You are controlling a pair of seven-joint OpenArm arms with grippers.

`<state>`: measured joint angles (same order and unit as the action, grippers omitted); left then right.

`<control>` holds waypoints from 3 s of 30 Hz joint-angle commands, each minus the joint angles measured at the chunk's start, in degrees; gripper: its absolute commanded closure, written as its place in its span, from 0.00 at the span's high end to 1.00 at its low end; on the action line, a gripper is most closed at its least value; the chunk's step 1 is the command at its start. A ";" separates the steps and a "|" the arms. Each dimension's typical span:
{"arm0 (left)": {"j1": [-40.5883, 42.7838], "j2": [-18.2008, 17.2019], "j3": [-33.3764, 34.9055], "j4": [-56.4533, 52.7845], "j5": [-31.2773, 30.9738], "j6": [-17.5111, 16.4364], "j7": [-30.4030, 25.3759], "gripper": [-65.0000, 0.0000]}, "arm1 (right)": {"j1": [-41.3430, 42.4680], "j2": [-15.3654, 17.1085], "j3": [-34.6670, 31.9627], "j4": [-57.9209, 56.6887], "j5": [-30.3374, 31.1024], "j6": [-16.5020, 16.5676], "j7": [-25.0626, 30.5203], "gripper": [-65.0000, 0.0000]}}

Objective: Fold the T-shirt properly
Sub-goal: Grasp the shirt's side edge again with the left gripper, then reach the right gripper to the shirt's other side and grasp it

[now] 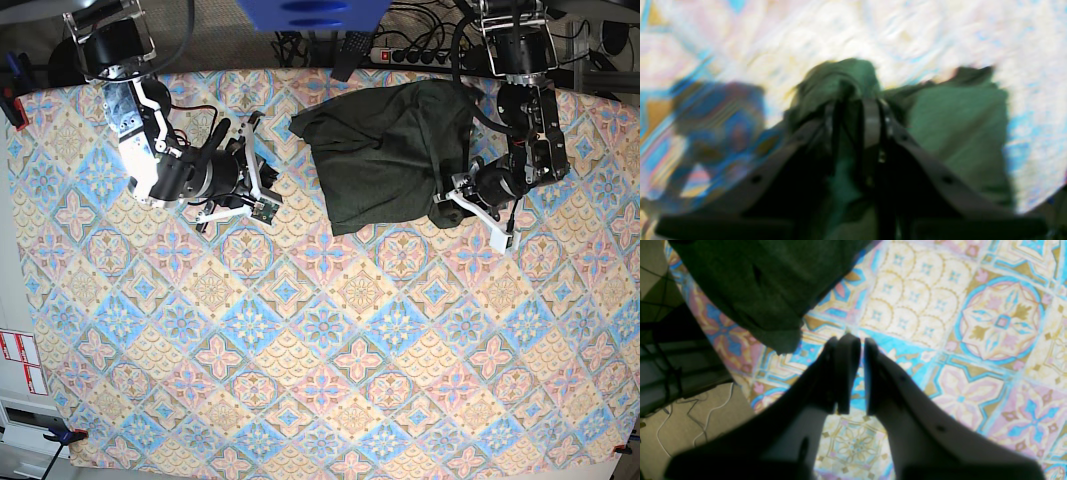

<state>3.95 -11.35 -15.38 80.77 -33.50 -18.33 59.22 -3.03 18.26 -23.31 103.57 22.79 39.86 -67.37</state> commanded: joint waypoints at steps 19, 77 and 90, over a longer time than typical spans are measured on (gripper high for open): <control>12.80 -3.46 -7.79 13.43 -12.70 -0.79 0.16 0.17 | 0.79 0.07 -4.07 1.09 0.73 0.14 0.60 0.09; 17.81 -6.97 22.89 18.79 19.21 -0.27 -3.00 0.00 | 24.08 -19.98 -20.69 -37.77 -14.83 0.14 13.62 0.05; 4.98 -8.82 23.86 9.12 19.30 -0.27 -3.18 0.00 | 17.49 -8.46 -20.51 -26.78 -14.57 0.14 13.18 0.05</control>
<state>10.41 -19.66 8.27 89.78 -15.31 -19.44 56.27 13.30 9.58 -44.12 75.88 8.12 39.86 -54.15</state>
